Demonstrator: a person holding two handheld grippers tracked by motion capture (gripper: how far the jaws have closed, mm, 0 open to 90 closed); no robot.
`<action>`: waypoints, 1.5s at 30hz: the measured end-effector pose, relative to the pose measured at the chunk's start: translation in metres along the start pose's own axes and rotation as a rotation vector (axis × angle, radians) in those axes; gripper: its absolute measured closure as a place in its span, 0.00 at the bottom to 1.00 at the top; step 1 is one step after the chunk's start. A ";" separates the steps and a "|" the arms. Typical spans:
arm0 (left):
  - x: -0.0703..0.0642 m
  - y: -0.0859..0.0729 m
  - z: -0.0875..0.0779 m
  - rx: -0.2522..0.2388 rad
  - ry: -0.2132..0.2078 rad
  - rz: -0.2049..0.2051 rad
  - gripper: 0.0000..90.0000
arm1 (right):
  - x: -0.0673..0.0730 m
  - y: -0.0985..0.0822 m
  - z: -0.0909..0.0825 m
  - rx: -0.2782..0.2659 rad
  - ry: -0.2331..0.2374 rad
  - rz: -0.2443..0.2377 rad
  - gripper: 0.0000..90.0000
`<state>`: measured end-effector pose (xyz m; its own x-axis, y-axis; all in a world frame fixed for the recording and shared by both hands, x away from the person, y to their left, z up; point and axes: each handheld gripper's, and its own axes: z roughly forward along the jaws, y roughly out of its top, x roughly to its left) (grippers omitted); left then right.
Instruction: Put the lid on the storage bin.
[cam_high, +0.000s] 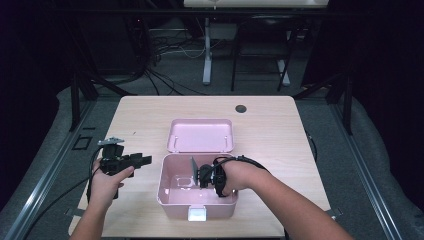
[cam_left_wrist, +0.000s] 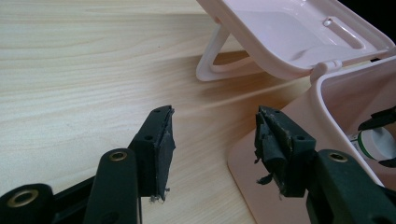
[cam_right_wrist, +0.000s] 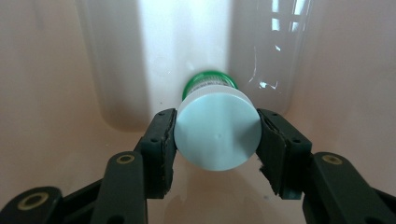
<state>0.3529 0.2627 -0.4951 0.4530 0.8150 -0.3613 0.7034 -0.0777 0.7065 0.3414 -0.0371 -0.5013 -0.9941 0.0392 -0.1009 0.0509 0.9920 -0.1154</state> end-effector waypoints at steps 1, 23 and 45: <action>0.000 0.000 0.000 0.000 -0.001 0.000 0.53 | 0.000 0.000 0.000 0.001 -0.001 0.001 0.55; -0.004 0.001 -0.001 0.001 -0.004 0.017 0.53 | -0.003 -0.014 -0.028 -0.084 -0.013 0.057 0.56; -0.018 0.007 0.000 0.016 -0.014 0.071 0.52 | 0.001 -0.038 -0.056 -0.245 -0.035 0.201 0.61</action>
<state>0.3493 0.2474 -0.4834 0.5097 0.7988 -0.3196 0.6777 -0.1440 0.7211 0.3329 -0.0681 -0.4414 -0.9623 0.2377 -0.1323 0.2174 0.9643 0.1511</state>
